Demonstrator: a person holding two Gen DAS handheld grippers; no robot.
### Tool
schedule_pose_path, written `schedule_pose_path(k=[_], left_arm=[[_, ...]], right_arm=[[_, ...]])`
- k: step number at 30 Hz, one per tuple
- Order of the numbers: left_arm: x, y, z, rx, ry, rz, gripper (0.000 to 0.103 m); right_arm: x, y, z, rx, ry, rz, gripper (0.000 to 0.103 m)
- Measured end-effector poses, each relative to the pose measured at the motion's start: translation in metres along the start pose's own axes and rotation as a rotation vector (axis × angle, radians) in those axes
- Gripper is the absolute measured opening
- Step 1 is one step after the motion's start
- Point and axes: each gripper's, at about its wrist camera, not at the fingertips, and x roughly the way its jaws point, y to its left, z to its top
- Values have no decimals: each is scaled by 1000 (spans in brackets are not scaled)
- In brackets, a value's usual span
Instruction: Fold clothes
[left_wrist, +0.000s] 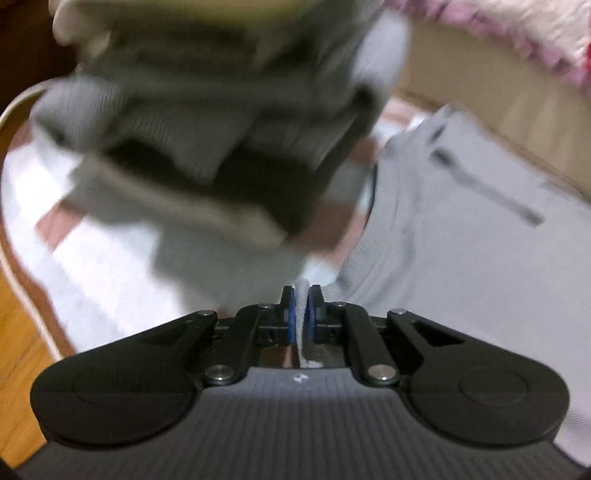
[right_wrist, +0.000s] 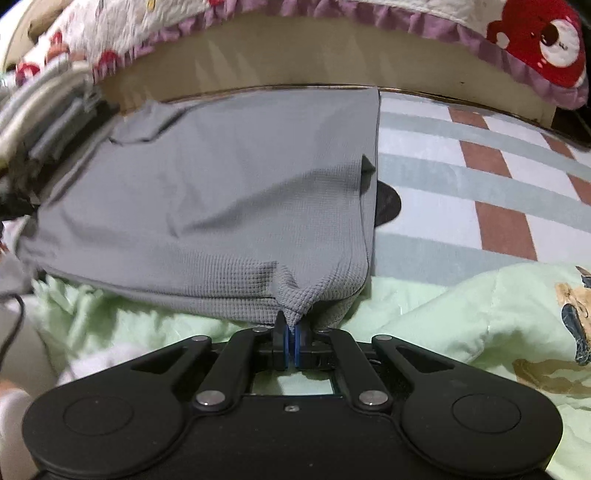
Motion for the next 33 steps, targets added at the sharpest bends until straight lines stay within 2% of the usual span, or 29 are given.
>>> schedule_pose_path(k=[2, 4, 6, 8, 9, 11, 13, 16, 17, 18, 19, 22, 24, 25, 26, 27, 28, 31, 33], left_arm=[[-4, -1, 4, 14, -10, 123, 8], [-15, 2, 4, 18, -31, 155, 8], [-28, 6, 3, -9, -21, 51, 16], [-37, 4, 2, -29, -14, -66, 55], [-39, 2, 1, -28, -11, -101, 59], [-35, -6, -1, -9, 4, -122, 60], [-22, -14, -2, 26, 29, -74, 60], [-7, -10, -3, 10, 54, -30, 59], [-7, -9, -3, 11, 46, -31, 36], [-9, -7, -2, 19, 38, -34, 17], [-13, -6, 0, 26, 31, -28, 8], [-22, -5, 2, 58, 0, 38, 8], [-25, -12, 0, 106, 7, 127, 7], [-27, -16, -2, 130, 11, 175, 10], [-30, -20, -2, 166, 13, 199, 24], [-34, -23, -3, 206, 13, 214, 32], [-40, -24, -4, 209, 10, 199, 43], [-56, -18, -4, 93, 25, 70, 44], [-63, -23, -5, 43, 19, -21, 44]], right_arm=[[-2, 3, 0, 1, -8, -25, 3], [-3, 8, -1, -34, -8, -57, 3], [-5, 12, -4, -82, 6, -89, 2], [-10, 11, -4, -89, 22, -97, 2], [-15, 10, -3, -81, 34, -99, 3], [-27, 10, 0, -87, 61, -110, 5], [-38, 8, 3, -90, 57, -109, 11], [-58, -3, 15, -20, -24, -48, 35], [-60, -9, 20, 17, -53, -20, 47], [-60, -15, 26, 54, -75, 8, 50], [-57, -22, 31, 92, -87, 34, 50], [-38, -36, 48, 169, -81, 80, 50], [-21, -32, 59, 131, -63, 77, 50], [-13, -28, 65, 98, -52, 69, 51], [-4, -22, 71, 59, -36, 51, 51], [4, -17, 76, 25, -19, 34, 51], [12, -14, 82, -8, -3, 22, 51], [32, -15, 97, -68, 25, -10, 56], [41, -32, 102, 1, 60, -54, 57]])
